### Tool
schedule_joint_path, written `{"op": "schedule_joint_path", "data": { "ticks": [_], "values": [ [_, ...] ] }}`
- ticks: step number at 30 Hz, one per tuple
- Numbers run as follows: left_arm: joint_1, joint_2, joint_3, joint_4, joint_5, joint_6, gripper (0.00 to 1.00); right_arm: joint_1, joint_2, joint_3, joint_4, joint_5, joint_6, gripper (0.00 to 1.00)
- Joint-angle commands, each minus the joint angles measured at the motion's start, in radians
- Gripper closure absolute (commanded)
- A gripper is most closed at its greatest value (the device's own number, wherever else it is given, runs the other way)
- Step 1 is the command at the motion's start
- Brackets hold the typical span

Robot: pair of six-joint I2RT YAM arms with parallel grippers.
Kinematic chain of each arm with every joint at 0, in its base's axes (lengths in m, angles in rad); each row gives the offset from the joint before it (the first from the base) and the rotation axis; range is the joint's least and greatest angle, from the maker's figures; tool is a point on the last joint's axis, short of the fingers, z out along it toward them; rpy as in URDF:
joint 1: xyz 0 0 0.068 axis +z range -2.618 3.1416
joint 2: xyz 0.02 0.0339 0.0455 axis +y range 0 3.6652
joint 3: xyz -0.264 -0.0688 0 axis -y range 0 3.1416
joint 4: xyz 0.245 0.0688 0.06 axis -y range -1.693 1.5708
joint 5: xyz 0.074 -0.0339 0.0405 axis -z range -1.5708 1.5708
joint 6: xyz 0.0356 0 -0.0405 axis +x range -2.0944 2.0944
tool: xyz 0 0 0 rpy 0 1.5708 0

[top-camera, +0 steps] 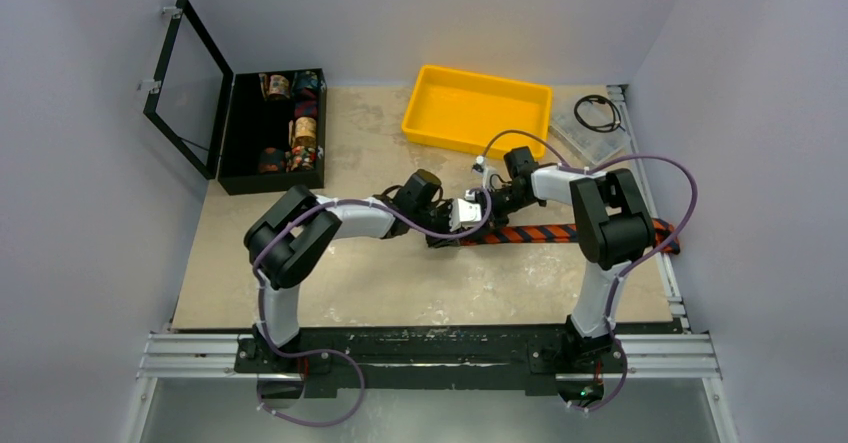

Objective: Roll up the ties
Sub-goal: Roll the tie at the center of the board.

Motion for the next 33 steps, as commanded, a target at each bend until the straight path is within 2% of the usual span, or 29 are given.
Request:
{"op": "schedule_joint_path", "data": {
  "ticks": [1,4,6,8,11,14,18,20,23,27,33],
  "values": [
    [-0.019,-0.027,-0.046,-0.075,-0.057,0.077,0.72,0.008,-0.026,-0.003,0.002,-0.013,0.033,0.85],
    [-0.022,-0.041,-0.069,-0.074,-0.111,0.080,0.73,0.001,-0.045,-0.021,0.030,-0.085,0.105,0.71],
    [-0.023,-0.042,-0.081,-0.072,-0.132,0.081,0.74,-0.002,-0.048,-0.029,0.049,-0.118,0.133,0.70],
    [-0.024,-0.042,-0.086,-0.070,-0.143,0.077,0.74,-0.002,-0.040,-0.030,0.061,-0.134,0.147,0.75],
    [-0.029,-0.041,-0.089,-0.069,-0.154,0.078,0.74,-0.002,-0.019,-0.015,0.066,-0.142,0.154,0.91],
    [-0.031,-0.043,-0.094,-0.067,-0.154,0.086,0.73,-0.003,-0.003,0.012,0.039,-0.147,0.137,1.00],
    [-0.031,-0.053,-0.114,-0.070,-0.139,0.114,0.73,-0.006,0.002,0.053,-0.032,-0.089,0.075,1.00],
    [-0.031,-0.062,-0.131,-0.070,-0.118,0.140,0.70,-0.006,0.021,0.085,-0.079,-0.031,0.017,1.00],
    [-0.029,-0.071,-0.146,-0.069,-0.085,0.151,0.58,0.001,0.066,0.122,-0.126,0.053,-0.015,1.00],
    [-0.003,-0.080,-0.150,-0.025,-0.029,0.089,0.48,0.015,0.105,0.114,-0.116,0.107,-0.029,1.00],
    [0.036,-0.110,-0.193,0.114,0.026,-0.040,0.38,0.015,0.147,0.092,-0.113,0.150,-0.044,1.00]
  ]
}}
